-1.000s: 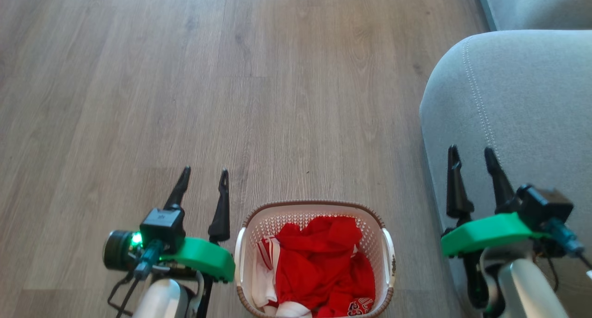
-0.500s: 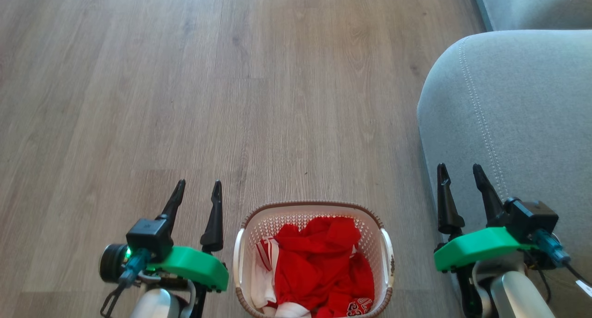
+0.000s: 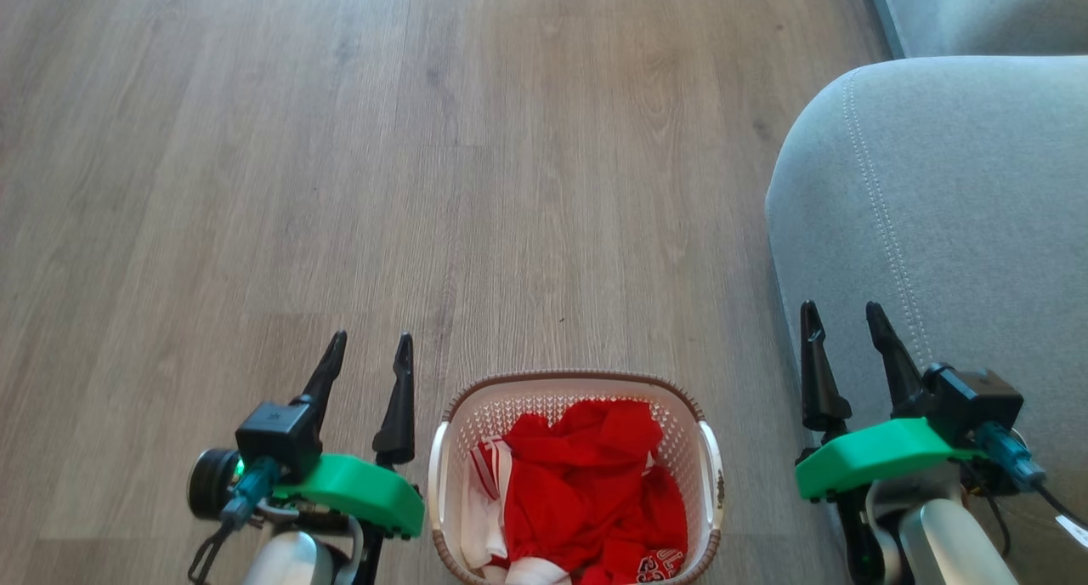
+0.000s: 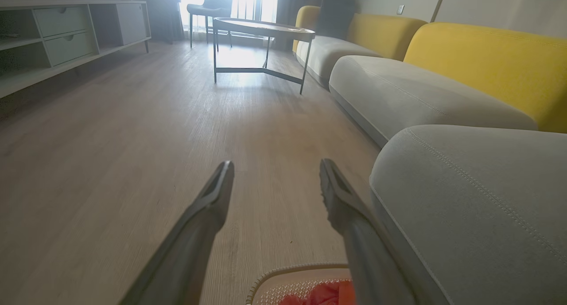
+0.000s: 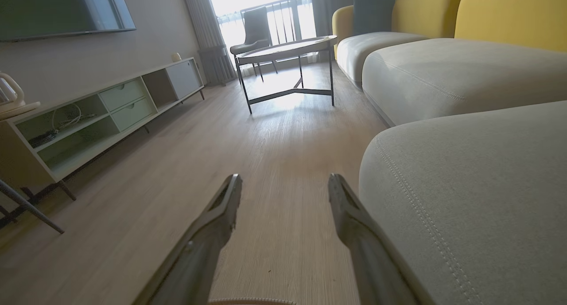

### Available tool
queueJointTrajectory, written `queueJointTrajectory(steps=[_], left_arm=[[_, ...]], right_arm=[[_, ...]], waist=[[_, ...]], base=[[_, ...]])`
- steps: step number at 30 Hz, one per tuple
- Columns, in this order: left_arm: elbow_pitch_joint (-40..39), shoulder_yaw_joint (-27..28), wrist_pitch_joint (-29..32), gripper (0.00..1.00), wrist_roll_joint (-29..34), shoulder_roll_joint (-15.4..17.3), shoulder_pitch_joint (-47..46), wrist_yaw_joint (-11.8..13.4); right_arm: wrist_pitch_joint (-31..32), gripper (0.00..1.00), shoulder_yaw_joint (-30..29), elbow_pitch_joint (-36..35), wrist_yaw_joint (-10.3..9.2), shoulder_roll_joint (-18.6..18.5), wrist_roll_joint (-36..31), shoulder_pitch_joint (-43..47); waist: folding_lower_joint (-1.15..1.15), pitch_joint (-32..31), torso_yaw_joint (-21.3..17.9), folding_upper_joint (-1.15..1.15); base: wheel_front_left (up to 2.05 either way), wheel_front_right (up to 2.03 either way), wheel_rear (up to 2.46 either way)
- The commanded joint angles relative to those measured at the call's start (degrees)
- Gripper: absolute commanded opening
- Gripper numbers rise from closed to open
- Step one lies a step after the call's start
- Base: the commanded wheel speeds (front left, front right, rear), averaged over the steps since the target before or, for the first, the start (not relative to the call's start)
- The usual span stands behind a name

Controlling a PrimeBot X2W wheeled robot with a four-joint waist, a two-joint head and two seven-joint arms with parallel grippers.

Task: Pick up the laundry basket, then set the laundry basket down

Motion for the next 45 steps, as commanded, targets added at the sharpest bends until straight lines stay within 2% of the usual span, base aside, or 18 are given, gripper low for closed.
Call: queueJointTrajectory(steps=[1, 27, 28, 33, 45], left_arm=[[-1.7, 1.5, -0.5, 1.0, -0.4, -0.1, -2.2, -0.3], [-1.9, 1.3, -0.5, 1.0, -1.6, -0.1, -1.9, -0.8], [0.0, -0.5, 0.0, 0.0, -1.4, 0.0, 0.0, -0.8], [3.8, -0.9, 0.3, 0.0, -1.9, 0.0, 2.3, -0.8], [3.8, 0.6, 1.9, 0.0, -9.8, 0.5, 1.7, -1.3]], right_arm=[[-0.6, 1.0, 1.3, -1.8, 0.4, 0.4, -0.2, -1.8], [-0.6, 1.0, 1.6, -1.2, 0.4, 0.4, -0.1, -1.9], [0.0, 0.0, 0.3, 0.5, 0.0, 0.0, 0.1, 0.0], [0.3, 0.0, 0.4, 4.4, 0.0, 0.0, 0.6, 1.4], [1.8, 0.0, -0.4, 4.6, 0.04, -0.4, 8.1, 1.0]], waist=[[0.0, 0.0, 0.0, 0.0], [0.0, -0.6, -0.6, 0.0], [0.0, -0.6, -0.6, 0.0], [0.0, -0.6, -0.6, 0.0], [0.0, -0.7, -0.9, 0.0]], base=[[0.0, 0.0, 0.0], [0.0, 0.0, 0.0], [0.0, 0.0, 0.0], [0.0, 0.0, 0.0], [0.0, 0.0, 0.0]])
